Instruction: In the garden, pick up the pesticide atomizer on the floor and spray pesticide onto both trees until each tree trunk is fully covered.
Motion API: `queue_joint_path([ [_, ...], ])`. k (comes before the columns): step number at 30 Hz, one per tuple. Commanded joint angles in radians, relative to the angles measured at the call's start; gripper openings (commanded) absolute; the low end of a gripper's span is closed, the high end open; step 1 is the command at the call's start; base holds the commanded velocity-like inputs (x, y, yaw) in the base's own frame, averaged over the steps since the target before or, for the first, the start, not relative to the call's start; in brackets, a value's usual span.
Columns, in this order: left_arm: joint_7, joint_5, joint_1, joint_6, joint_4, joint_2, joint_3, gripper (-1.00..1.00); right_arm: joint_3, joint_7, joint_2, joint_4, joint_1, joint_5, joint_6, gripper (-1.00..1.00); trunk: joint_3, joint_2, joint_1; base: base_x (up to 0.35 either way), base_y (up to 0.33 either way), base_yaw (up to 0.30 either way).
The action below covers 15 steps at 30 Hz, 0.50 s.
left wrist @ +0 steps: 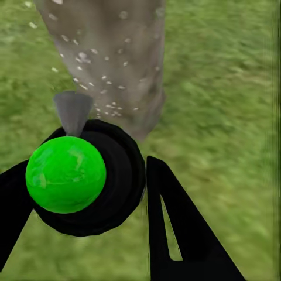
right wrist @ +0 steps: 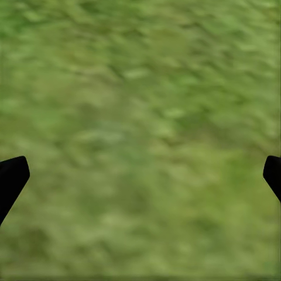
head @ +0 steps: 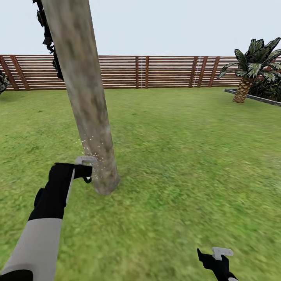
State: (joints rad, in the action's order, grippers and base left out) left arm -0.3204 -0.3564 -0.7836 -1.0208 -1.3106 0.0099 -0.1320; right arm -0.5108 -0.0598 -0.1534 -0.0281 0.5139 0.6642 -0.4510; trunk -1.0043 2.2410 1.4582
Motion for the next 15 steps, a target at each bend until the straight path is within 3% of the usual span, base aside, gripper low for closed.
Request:
queue_joint_path([
  [1, 0.0, -0.003, -0.001, 0.0, -0.002, -0.003, 0.002, -1.0, 0.0, 0.0, 0.0, 0.0, 0.0, 0.0, 0.0, 1.0, 0.0, 0.0, 0.0, 0.0, 0.0, 0.0],
  [4, 0.0, -0.005, -0.001, -0.002, -0.026, -0.062, 0.006, -1.0, 0.0, 0.0, 0.0, 0.0, 0.0, 0.0, 0.0, 1.0, 0.0, 0.0, 0.0, 0.0, 0.0, 0.0],
  [7, 0.0, -0.007, 0.0, -0.002, -0.039, -0.085, 0.008, -1.0, 0.0, 0.0, 0.0, 0.0, 0.0, 0.0, 0.0, 1.0, 0.0, 0.0, 0.0, 0.0, 0.0, 0.0],
  [10, 0.0, -0.011, -0.001, -0.002, -0.066, -0.067, -0.002, -1.0, 0.0, 0.0, 0.0, 0.0, 0.0, 0.0, 0.0, 1.0, 0.0, 0.0, 0.0, 0.0, 0.0, 0.0],
  [12, 0.0, -0.007, 0.006, -0.002, -0.086, -0.017, -0.017, -1.0, 0.0, 0.0, 0.0, 0.0, 0.0, 0.0, 0.0, 1.0, 0.0, 0.0, 0.0, 0.0, 0.0, 0.0],
  [15, 0.001, -0.011, 0.021, 0.0, -0.086, -0.004, -0.014, -1.0, 0.0, 0.0, 0.0, 0.0, 0.0, 0.0, 0.0, 1.0, 0.0, 0.0, 0.0, 0.0, 0.0, 0.0],
])
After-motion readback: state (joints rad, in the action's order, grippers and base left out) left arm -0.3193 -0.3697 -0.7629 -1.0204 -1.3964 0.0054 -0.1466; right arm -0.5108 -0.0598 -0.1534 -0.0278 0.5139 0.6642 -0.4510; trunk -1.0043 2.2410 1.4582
